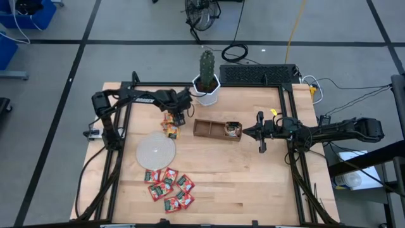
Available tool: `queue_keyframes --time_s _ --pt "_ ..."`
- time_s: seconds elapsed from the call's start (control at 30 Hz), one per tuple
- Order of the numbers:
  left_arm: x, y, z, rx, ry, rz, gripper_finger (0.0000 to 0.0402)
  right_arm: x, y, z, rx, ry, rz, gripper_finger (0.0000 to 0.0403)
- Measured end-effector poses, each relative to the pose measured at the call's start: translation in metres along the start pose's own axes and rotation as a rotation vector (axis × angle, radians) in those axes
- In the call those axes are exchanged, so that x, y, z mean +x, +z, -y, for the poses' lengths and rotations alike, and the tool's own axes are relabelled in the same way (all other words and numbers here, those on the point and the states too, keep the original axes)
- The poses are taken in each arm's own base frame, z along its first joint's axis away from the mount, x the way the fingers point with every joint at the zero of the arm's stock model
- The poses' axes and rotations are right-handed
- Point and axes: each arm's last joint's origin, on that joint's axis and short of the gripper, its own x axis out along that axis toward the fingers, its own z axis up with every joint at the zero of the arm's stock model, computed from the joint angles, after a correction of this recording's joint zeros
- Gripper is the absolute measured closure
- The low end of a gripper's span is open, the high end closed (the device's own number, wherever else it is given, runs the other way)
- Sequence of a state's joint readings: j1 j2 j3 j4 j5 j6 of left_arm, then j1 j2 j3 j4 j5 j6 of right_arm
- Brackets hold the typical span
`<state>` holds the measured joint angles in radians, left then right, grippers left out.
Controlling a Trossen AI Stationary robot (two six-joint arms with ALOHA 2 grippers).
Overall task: Pick & Place Tea
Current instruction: Put the yellow tea bag into the middle section of the wooden organizer
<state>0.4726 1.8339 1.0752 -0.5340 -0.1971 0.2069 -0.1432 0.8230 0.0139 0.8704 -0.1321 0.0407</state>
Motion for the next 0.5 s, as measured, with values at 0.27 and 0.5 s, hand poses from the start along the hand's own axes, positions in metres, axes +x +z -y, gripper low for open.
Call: queue_keyframes --time_s 0.27,0.5 --pt "0.017 0.000 0.003 0.000 0.017 -0.048 0.0165 0.000 0.000 0.000 0.000 0.000 0.000 0.0403" --pt "0.020 -0.002 0.004 -0.062 -0.002 -0.063 0.0234 0.000 0.000 0.000 0.000 0.000 0.000 0.0403"
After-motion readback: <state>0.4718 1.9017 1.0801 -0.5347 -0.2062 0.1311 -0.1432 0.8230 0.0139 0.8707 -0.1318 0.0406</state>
